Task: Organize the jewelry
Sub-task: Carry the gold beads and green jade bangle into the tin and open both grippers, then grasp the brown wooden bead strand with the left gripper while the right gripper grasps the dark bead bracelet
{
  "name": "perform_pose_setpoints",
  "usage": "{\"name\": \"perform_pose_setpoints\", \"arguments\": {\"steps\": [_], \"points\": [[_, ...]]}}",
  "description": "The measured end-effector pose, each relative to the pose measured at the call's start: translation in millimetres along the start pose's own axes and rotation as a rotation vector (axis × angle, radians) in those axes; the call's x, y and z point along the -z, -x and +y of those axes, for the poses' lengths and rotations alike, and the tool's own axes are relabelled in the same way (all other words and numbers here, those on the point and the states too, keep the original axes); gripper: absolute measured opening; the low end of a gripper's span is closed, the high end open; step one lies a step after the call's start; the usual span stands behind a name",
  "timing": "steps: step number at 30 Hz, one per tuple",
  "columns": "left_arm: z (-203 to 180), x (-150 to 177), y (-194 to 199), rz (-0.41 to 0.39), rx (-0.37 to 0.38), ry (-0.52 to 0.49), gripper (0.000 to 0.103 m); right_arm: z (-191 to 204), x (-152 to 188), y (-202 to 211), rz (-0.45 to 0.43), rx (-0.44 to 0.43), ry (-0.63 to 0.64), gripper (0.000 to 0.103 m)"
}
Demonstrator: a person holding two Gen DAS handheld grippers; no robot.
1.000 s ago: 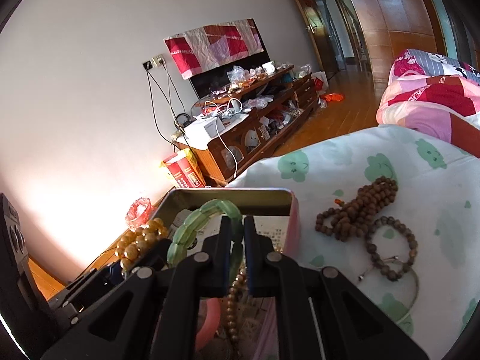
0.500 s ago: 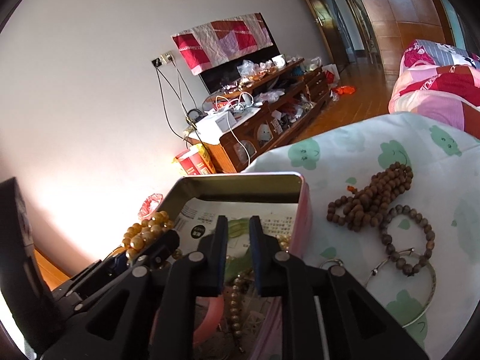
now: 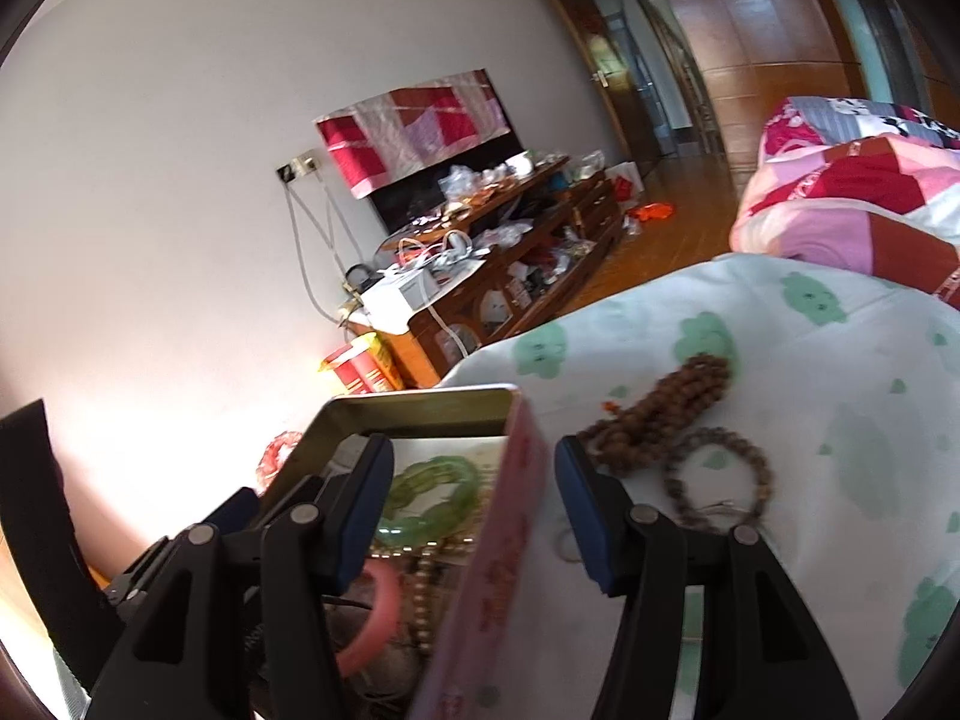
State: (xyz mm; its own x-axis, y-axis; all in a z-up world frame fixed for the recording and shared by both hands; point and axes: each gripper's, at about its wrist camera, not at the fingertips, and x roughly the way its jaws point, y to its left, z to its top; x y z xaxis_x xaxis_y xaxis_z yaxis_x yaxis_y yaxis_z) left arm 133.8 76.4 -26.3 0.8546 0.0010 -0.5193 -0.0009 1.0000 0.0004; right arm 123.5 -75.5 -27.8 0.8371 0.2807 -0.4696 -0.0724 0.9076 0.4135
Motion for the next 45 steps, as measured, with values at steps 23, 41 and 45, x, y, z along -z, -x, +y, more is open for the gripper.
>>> {"name": "perform_pose_setpoints", "arguments": {"steps": [23, 41, 45], "points": [[-22, 23, 25, 0.033, 0.105, 0.043, 0.059, -99, -4, 52, 0.034, 0.272, -0.135, 0.059], [-28, 29, 26, 0.053, 0.143, 0.040, 0.059, -82, 8, 32, 0.149, 0.255, -0.019, 0.059], [-34, 29, 28, 0.047, 0.142, 0.008, 0.059, -83, -3, 18, 0.166, 0.266, 0.009, 0.059]]}}
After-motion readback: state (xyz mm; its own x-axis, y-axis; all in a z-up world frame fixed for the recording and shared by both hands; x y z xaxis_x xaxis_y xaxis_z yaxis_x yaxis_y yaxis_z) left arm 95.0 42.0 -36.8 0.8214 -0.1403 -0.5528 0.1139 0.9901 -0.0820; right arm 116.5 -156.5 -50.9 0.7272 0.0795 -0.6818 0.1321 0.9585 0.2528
